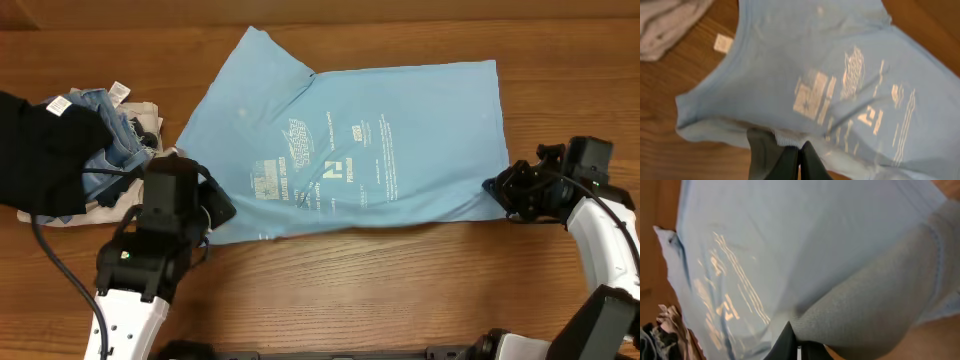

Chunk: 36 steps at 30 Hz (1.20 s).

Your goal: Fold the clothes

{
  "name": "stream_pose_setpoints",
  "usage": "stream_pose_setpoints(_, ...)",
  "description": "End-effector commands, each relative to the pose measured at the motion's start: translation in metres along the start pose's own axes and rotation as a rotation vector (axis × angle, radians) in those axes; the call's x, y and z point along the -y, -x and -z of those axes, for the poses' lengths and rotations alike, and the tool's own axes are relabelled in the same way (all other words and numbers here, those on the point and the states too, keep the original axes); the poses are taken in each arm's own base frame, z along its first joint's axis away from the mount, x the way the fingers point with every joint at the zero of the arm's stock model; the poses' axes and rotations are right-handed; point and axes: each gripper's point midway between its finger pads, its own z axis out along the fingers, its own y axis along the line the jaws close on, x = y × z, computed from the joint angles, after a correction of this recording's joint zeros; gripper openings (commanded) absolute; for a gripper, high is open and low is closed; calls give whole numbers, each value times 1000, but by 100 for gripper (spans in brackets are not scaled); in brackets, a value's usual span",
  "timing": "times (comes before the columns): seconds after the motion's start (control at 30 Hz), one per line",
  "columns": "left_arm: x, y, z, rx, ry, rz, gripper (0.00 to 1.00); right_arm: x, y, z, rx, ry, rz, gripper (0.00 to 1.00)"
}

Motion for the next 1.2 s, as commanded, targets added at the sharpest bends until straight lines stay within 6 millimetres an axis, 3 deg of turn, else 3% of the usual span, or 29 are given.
stream_pose_setpoints(0.0,-7,34,-3,103,42,-22,4,-24,9,-7,16,71,36,4)
stream_pose_setpoints(0.1,-1,40,-24,93,41,-75,4,-45,18,-12,64,113,117,4)
stream_pose_setpoints(0.2,1,38,-49,52,51,-84,4,-50,24,-20,114,74,130,8)
stream_pose_setpoints(0.23,1,37,-59,37,60,-84,4,-50,25,-23,126,54,140,41)
stream_pose_setpoints(0.27,0,36,-68,24,67,-85,4,-49,26,-26,141,32,152,85)
stream_pose_setpoints(0.3,0,35,-73,16,73,-86,15,-50,26,-26,144,28,156,99)
stream_pose_setpoints(0.37,-2,36,-80,9,82,-124,51,-51,29,-24,149,39,148,100)
stream_pose_setpoints(0.4,-5,38,-79,11,87,-133,57,-49,31,-23,152,42,138,100)
stream_pose_setpoints(0.57,-16,60,-51,24,121,-164,59,-24,28,-14,115,3,46,97)
stream_pose_setpoints(0.67,-2,60,-36,-12,52,-232,57,-10,18,-14,75,-46,6,77)
stream_pose_setpoints(0.7,8,53,-35,-46,-5,-261,57,-3,17,-14,76,-84,-4,70)
stream_pose_setpoints(0.77,24,31,-34,-140,-117,-322,53,6,21,-14,101,-131,-6,43)
stream_pose_setpoints(0.83,22,13,-36,-218,-126,-366,49,9,33,-15,148,-152,7,29)
stream_pose_setpoints(0.9,25,-13,-42,-320,-149,-423,43,14,47,-20,199,-178,32,28)
stream_pose_setpoints(0.97,30,-33,-47,-386,-182,-488,44,15,52,-28,197,-164,33,31)
stream_pose_setpoints(1.07,31,-56,-60,-469,-169,-559,49,8,51,-43,160,-96,47,46)
stream_pose_setpoints(1.17,29,-70,-80,-536,-157,-598,52,5,60,-59,164,-60,167,60)
